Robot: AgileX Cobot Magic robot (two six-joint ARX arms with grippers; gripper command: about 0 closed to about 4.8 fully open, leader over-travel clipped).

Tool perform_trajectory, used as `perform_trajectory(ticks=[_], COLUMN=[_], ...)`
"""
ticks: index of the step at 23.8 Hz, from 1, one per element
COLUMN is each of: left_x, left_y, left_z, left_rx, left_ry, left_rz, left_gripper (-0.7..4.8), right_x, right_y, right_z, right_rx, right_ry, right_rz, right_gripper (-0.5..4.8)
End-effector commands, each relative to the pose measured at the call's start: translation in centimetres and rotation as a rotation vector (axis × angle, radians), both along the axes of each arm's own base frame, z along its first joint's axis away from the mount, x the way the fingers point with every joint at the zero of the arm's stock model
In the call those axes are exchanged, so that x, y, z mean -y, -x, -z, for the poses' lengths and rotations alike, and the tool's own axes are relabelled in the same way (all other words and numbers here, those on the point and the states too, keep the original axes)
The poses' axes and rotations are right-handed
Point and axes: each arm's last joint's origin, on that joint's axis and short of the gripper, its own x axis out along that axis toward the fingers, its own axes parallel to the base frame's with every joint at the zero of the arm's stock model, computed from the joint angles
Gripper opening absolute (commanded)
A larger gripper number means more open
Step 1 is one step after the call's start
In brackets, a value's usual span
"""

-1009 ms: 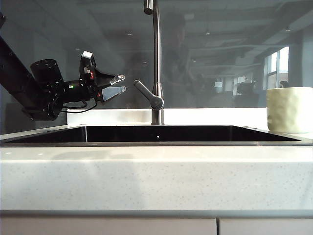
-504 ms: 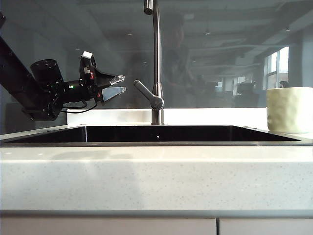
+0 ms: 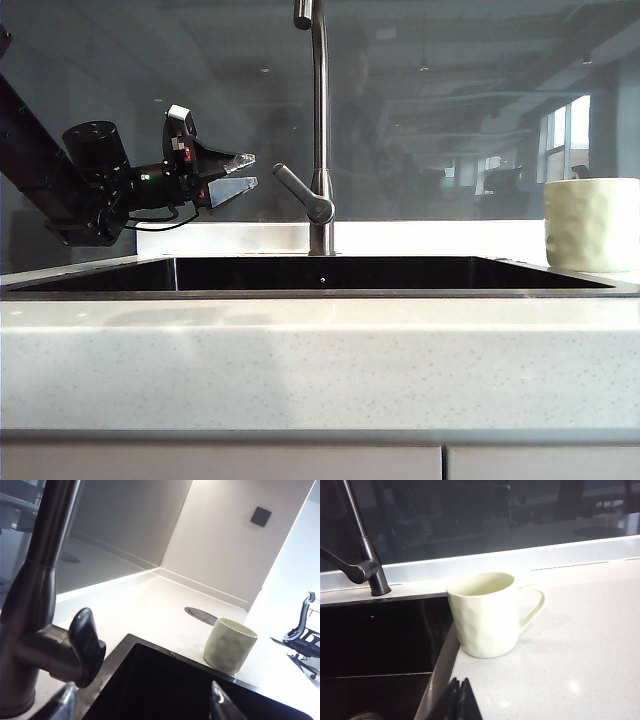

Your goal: Pick up the mug next to the sink, go to the faucet to get some water, pour the water into the sink, and finally put the mug back to its place.

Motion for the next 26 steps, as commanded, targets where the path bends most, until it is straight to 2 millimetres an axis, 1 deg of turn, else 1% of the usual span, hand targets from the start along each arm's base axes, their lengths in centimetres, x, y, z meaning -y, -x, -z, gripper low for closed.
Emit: perform_trajectory(ticks=[1,11,15,16,17,18,19,21,23,24,25,26], left_x=[-0.1,-0.1,-0.3,-0.7,-1.0,-0.9,-1.0,-1.1,-1.4,-1.6,-2.0,-2.2], left_y=[0.1,0.1,-0.1,-0.2,-0.3,-0.5,-0.6,-0.7,-0.3,0.9,2.7,4.0], left_z=[-0.5,-0.5,-0.6,-0.6,-0.5,-0.8,-1.1,-2.5,-4.3,-6.8,-9.8,-11.9], left_rx=[0.022,0.022,0.033,0.031,0.004,-0.046,-0.059,-0.131,-0.218,-0.263,-0.265,-0.241], left_ry=[0.001,0.001,0.06,0.063,0.054,0.027,0.011,-0.028,-0.084,-0.184,-0.303,-0.368], left_rz=[-0.002,-0.002,-0.078,-0.091,-0.089,-0.07,-0.076,-0.113,-0.198,-0.355,-0.535,-0.632], left_gripper=[3.4,3.4,3.32,3.32,3.32,3.32,3.32,3.32,3.32,3.32,3.32,3.32], right_x=[0.0,0.0,0.0,0.0,0.0,0.0,0.0,0.0,0.0,0.0,0.0,0.0], right_y=[0.0,0.0,0.0,0.0,0.0,0.0,0.0,0.0,0.0,0.0,0.0,0.0], right_z=[0.0,0.0,0.0,0.0,0.0,0.0,0.0,0.0,0.0,0.0,0.0,0.0], right_rx=[0.01,0.01,0.01,0.01,0.01,0.01,0.01,0.01,0.01,0.01,0.01,0.01], right_ry=[0.003,0.003,0.003,0.003,0.003,0.003,0.003,0.003,0.003,0.003,0.003,0.003], right_rz=[0.002,0.002,0.003,0.002,0.002,0.002,0.003,0.002,0.002,0.002,0.003,0.003], right_gripper=[-0.06,-0.06,-0.06,-0.06,-0.06,-0.06,-0.06,-0.06,-0.06,-0.06,-0.06,-0.06])
